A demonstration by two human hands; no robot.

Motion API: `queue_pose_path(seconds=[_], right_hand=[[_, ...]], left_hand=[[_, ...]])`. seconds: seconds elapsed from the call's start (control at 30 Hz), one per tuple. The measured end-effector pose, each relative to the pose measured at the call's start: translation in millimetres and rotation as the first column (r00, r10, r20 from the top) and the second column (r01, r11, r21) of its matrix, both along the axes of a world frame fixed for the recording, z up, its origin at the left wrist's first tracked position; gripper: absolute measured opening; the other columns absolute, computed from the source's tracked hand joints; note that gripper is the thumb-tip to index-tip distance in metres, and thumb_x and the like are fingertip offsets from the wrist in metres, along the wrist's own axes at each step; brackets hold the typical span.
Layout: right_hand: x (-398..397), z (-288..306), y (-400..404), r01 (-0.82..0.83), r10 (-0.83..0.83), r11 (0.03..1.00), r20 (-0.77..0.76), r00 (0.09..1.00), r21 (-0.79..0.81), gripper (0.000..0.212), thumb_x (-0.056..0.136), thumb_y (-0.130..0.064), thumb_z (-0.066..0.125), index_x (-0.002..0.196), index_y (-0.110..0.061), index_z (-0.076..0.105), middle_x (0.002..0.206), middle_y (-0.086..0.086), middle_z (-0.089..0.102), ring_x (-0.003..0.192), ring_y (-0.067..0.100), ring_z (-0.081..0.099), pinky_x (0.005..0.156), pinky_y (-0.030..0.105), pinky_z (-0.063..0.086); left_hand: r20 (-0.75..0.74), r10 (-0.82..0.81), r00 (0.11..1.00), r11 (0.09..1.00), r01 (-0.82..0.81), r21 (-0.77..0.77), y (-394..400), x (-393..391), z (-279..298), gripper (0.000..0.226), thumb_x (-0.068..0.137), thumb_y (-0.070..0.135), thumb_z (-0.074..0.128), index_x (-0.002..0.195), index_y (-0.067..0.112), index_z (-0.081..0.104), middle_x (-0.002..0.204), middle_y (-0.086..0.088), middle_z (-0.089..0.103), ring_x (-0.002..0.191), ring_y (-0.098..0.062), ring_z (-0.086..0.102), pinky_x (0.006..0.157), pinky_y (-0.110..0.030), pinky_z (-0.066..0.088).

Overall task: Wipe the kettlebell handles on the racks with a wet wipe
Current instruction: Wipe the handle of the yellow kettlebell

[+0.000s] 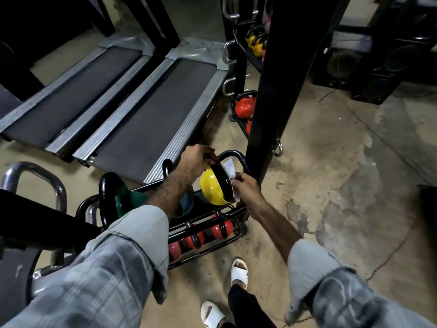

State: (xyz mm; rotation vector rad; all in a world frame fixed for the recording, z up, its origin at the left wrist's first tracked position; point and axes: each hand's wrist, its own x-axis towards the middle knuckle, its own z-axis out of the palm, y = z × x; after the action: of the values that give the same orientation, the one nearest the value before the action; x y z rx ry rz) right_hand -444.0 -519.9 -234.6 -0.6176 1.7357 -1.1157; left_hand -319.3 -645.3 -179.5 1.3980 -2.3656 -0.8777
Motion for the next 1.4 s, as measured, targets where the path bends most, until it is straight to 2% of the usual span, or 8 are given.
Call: queue_pose_path(seconds=[0.1, 0.2, 0.47, 0.67, 0.87, 1.0, 1.17, 1.4], right_hand=[[1, 8, -31, 0.002, -0.011, 0.999, 0.264, 0.965, 0.035, 0.021, 0.095, -0.002, 0.044, 0.093, 0.002, 0.065, 0.084, 0.013, 0.064, 0.075, 0.026, 0.061, 0.064, 0.028, 0.047], [0, 10, -33, -0.012, 0.0, 1.0, 0.417, 0.909, 0.027, 0.026, 0.097, -0.002, 0.041, 0.085, -0.004, 0.063, 0.082, 0.011, 0.065, 0.075, 0.02, 0.062, 0.067, 0.028, 0.051], [-4, 1, -24, -0.038, 0.041, 0.999, 0.139, 0.989, -0.023, 0.023, 0.093, 0.0, 0.051, 0.082, -0.018, 0.06, 0.073, 0.003, 0.062, 0.063, 0.013, 0.057, 0.052, 0.019, 0.046], [5, 26, -56, -0.017, 0.033, 0.995, 0.171, 0.985, -0.097, 0.025, 0.092, -0.003, 0.052, 0.077, -0.018, 0.064, 0.068, -0.003, 0.066, 0.06, 0.007, 0.063, 0.053, 0.018, 0.046], [-13, 7, -11, -0.127, 0.109, 0.984, -0.14, 0.984, -0.127, 0.013, 0.091, -0.011, 0.062, 0.099, -0.014, 0.072, 0.082, -0.007, 0.07, 0.071, -0.002, 0.063, 0.07, 0.017, 0.049], [-18, 24, -29, -0.267, 0.189, 0.938, -0.319, 0.929, -0.223, 0.018, 0.089, -0.013, 0.065, 0.103, -0.015, 0.075, 0.093, -0.007, 0.074, 0.076, -0.007, 0.065, 0.071, 0.009, 0.05], [-20, 41, -65, -0.431, 0.305, 0.883, -0.469, 0.829, -0.186, 0.022, 0.092, -0.015, 0.06, 0.11, -0.016, 0.073, 0.107, -0.004, 0.073, 0.095, -0.001, 0.062, 0.072, -0.003, 0.037], [-35, 32, -22, -0.563, 0.408, 0.807, -0.525, 0.747, -0.175, 0.021, 0.089, -0.015, 0.066, 0.108, -0.019, 0.075, 0.103, -0.007, 0.074, 0.096, -0.001, 0.065, 0.083, 0.004, 0.045]], left_hand=[[0.02, -0.002, 1.0, 1.0, 0.003, -0.008, -1, 0, 0, 0.025, 0.076, 0.005, 0.067, 0.096, 0.019, 0.073, 0.094, 0.009, 0.074, 0.091, -0.007, 0.067, 0.068, -0.01, 0.044], [0.018, 0.0, 1.0, 1.0, 0.0, 0.011, -3, -1, -2, 0.023, 0.075, 0.005, 0.068, 0.093, 0.02, 0.073, 0.09, 0.01, 0.074, 0.092, -0.002, 0.066, 0.068, -0.01, 0.048], [-0.012, 0.021, 1.0, 1.0, -0.021, -0.01, -1, 0, -6, 0.024, 0.076, 0.002, 0.065, 0.088, 0.02, 0.073, 0.088, 0.008, 0.074, 0.092, -0.002, 0.065, 0.08, -0.017, 0.047], [0.047, 0.066, 0.997, 0.997, -0.064, -0.051, 2, -1, -4, 0.022, 0.072, 0.011, 0.069, 0.088, 0.026, 0.071, 0.093, 0.006, 0.073, 0.09, -0.016, 0.066, 0.076, -0.028, 0.052], [0.06, 0.067, 0.996, 0.991, -0.06, -0.123, 10, -4, -3, 0.021, 0.077, 0.014, 0.064, 0.097, 0.023, 0.066, 0.092, 0.001, 0.072, 0.085, -0.024, 0.067, 0.072, -0.035, 0.054], [-0.124, 0.227, 0.966, 0.954, -0.247, -0.171, 39, 0, -9, 0.021, 0.077, 0.025, 0.062, 0.09, 0.012, 0.07, 0.087, -0.007, 0.071, 0.081, -0.022, 0.066, 0.071, -0.035, 0.053], [-0.398, 0.485, 0.778, 0.874, -0.427, 0.23, 103, -5, -34, 0.041, 0.074, 0.019, 0.079, 0.112, 0.014, 0.067, 0.101, -0.001, 0.07, 0.087, -0.011, 0.068, 0.083, -0.036, 0.057], [-0.382, 0.538, 0.752, 0.842, -0.458, 0.285, 114, -13, -29, 0.034, 0.073, 0.028, 0.079, 0.105, 0.022, 0.07, 0.098, 0.012, 0.071, 0.091, 0.006, 0.064, 0.086, -0.024, 0.054]])
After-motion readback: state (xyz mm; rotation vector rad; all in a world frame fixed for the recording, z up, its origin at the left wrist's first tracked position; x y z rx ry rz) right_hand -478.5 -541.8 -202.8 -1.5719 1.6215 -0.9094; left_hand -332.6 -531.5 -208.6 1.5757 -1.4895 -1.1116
